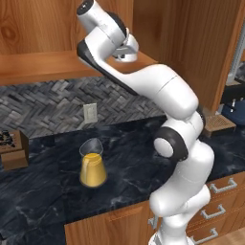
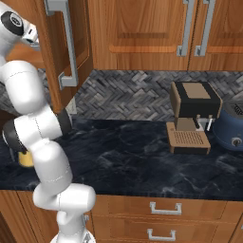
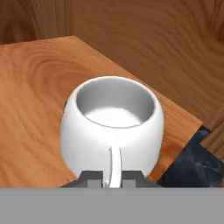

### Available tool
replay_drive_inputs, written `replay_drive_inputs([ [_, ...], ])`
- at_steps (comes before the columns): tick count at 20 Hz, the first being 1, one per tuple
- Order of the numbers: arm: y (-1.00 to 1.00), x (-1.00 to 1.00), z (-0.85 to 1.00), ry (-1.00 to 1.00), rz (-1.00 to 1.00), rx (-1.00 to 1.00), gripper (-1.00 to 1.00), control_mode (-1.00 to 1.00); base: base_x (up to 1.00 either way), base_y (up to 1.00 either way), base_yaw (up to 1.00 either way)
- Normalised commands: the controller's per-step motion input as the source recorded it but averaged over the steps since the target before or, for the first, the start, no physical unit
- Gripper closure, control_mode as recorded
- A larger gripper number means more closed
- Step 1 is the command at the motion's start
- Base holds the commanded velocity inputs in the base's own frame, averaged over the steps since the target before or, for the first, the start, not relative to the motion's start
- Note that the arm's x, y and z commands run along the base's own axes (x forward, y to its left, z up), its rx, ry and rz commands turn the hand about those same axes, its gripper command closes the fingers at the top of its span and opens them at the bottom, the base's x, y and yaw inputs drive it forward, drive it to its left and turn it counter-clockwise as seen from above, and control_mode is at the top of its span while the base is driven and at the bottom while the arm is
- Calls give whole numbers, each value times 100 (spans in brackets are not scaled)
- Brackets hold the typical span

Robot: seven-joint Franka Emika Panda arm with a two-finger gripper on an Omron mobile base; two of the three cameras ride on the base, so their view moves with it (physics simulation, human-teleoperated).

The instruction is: There is a tray on the dining counter. Grab the cup, mug, and pitcher and place them on the tray. The pitcher may be placed next to the tray if it cannot fit the tray.

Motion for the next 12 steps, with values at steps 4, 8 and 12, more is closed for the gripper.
replay_drive_inputs([
  [4,0,-100,-30,0,-9,0,100,-100,0,0,0],
  [8,3,-100,-29,-3,-2,0,100,-100,0,0,0],
  [12,0,-100,-22,-8,0,0,100,-100,0,0,0],
])
